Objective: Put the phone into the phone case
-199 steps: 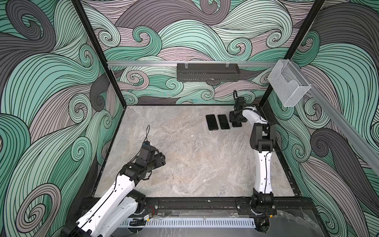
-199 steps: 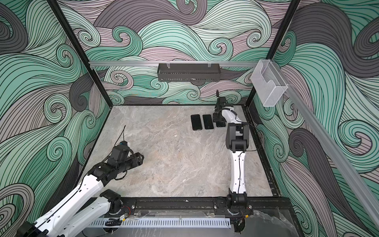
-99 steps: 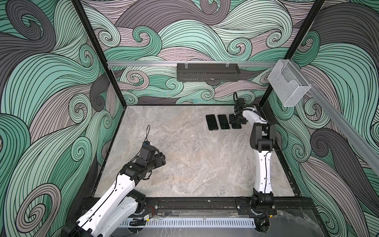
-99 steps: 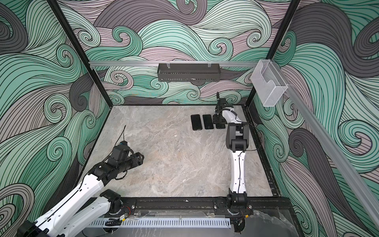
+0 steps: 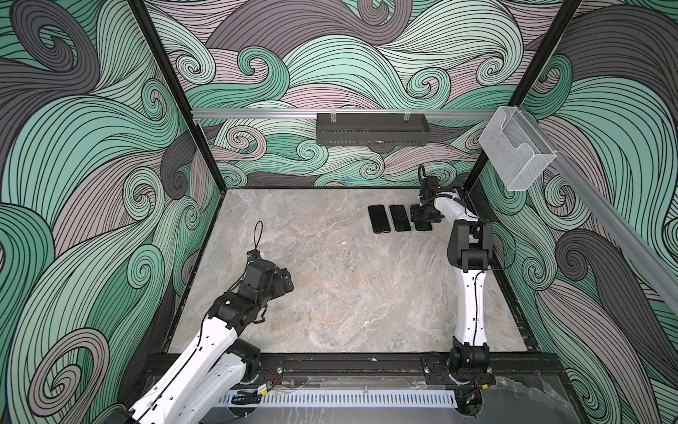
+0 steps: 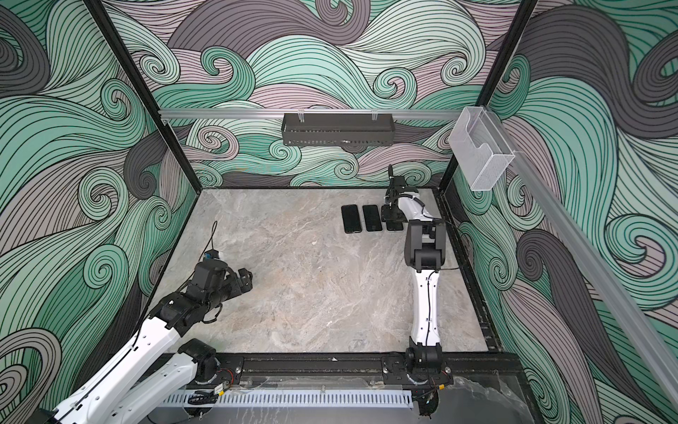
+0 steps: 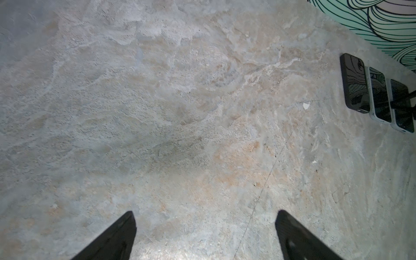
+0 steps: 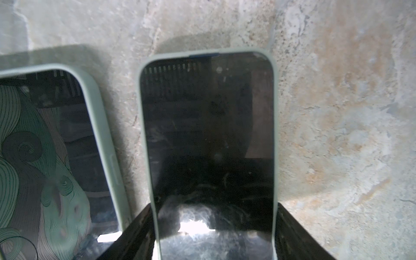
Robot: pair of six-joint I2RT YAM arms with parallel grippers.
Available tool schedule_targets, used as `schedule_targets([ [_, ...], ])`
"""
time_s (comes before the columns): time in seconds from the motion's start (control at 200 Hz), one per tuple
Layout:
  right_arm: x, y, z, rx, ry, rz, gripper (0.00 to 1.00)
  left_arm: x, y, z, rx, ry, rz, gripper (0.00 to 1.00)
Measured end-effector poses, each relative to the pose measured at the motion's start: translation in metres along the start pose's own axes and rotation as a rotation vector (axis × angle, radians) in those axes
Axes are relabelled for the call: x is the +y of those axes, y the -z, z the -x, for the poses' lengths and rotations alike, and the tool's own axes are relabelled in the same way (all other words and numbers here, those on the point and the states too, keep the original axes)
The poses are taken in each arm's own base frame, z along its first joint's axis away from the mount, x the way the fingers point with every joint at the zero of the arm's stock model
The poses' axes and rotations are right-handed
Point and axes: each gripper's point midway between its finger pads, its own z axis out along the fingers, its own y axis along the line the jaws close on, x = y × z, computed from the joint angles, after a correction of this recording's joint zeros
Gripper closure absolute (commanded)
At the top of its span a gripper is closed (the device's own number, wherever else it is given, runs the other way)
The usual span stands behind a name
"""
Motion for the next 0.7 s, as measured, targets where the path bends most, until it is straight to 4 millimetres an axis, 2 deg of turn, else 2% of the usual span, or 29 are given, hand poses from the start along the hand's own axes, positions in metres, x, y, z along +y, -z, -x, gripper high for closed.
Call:
schedule_targets([
  [0.07,0.001,0.000,0.000,0.000,-0.003,0.003,0.16,0.005,-0.002,0.005,-0.019,-0.006,0.028,0.01],
  [0.165,0.000,0.002,0.001,-0.003,-0.004,0.003,0.12,0.009,-0.005,0.014,-0.037,-0.012,0.067,0.01],
  [0.285,0.000,0.007,0.003,-0.012,-0.005,0.003,0.10,0.008,-0.010,0.030,-0.053,-0.025,0.100,0.01],
  [0.39,0.000,0.020,0.006,-0.030,-0.006,0.012,0.10,0.009,-0.016,0.045,-0.081,-0.044,0.131,0.02],
  [0.56,0.005,0.061,-0.002,-0.083,-0.016,0.074,0.01,0.030,-0.029,0.069,-0.136,-0.081,0.253,0.01],
  [0.7,0.008,0.113,-0.017,-0.200,-0.030,0.128,0.01,0.051,-0.038,0.086,-0.194,-0.091,0.330,0.01],
])
